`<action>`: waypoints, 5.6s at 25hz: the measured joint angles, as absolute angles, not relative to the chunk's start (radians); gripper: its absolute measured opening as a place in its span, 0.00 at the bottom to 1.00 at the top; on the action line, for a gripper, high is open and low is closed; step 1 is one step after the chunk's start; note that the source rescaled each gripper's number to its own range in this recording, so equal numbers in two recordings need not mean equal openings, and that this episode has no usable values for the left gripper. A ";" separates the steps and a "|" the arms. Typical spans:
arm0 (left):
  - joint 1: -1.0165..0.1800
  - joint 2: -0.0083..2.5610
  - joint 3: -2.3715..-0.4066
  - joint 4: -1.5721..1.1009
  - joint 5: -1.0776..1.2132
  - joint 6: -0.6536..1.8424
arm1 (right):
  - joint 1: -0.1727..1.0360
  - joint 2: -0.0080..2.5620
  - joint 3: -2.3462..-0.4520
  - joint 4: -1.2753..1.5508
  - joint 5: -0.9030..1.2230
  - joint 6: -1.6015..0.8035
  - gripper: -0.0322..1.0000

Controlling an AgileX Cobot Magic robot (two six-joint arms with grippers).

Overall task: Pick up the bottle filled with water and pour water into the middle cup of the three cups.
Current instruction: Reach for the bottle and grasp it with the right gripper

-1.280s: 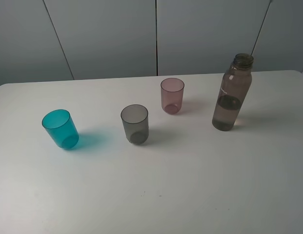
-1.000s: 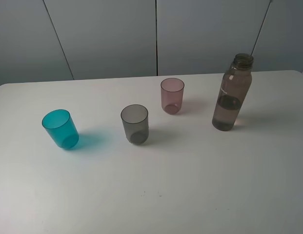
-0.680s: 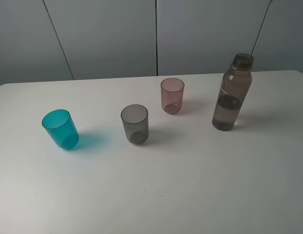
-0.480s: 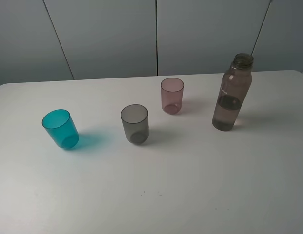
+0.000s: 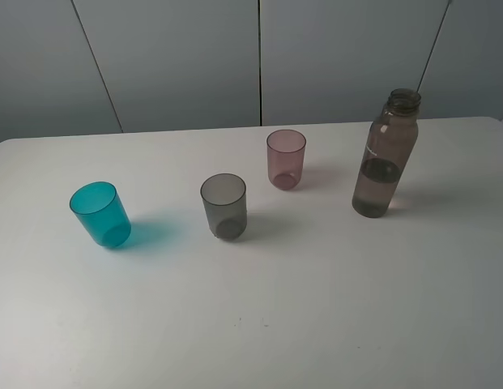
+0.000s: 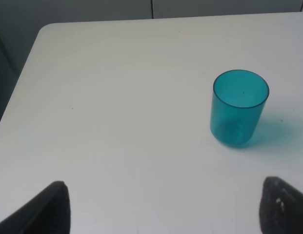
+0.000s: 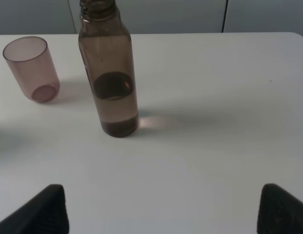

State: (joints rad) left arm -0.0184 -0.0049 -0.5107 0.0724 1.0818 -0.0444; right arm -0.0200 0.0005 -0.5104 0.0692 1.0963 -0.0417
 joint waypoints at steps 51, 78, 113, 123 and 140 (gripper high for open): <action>-0.018 -0.005 -0.511 0.072 1.082 -0.046 | -0.020 0.640 -0.802 -0.020 0.617 -0.477 0.50; -0.018 -0.005 -0.511 0.072 1.082 -0.046 | -0.049 0.933 -0.462 0.329 0.334 -0.544 0.71; -0.018 -0.005 -0.511 0.072 1.082 -0.046 | 0.188 1.686 -0.294 -0.092 -0.729 0.105 0.89; -0.018 -0.005 -0.511 0.072 1.082 -0.046 | 0.188 1.776 -0.290 -0.058 -0.947 0.058 0.89; -0.018 -0.005 -0.511 0.072 1.082 -0.046 | 0.188 1.916 -0.337 -0.064 -1.125 0.043 0.89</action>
State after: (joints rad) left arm -0.0184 -0.0049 -0.5107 0.0724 1.0818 -0.0461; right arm 0.1882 1.9155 -0.3369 -0.0644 -1.1253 0.0426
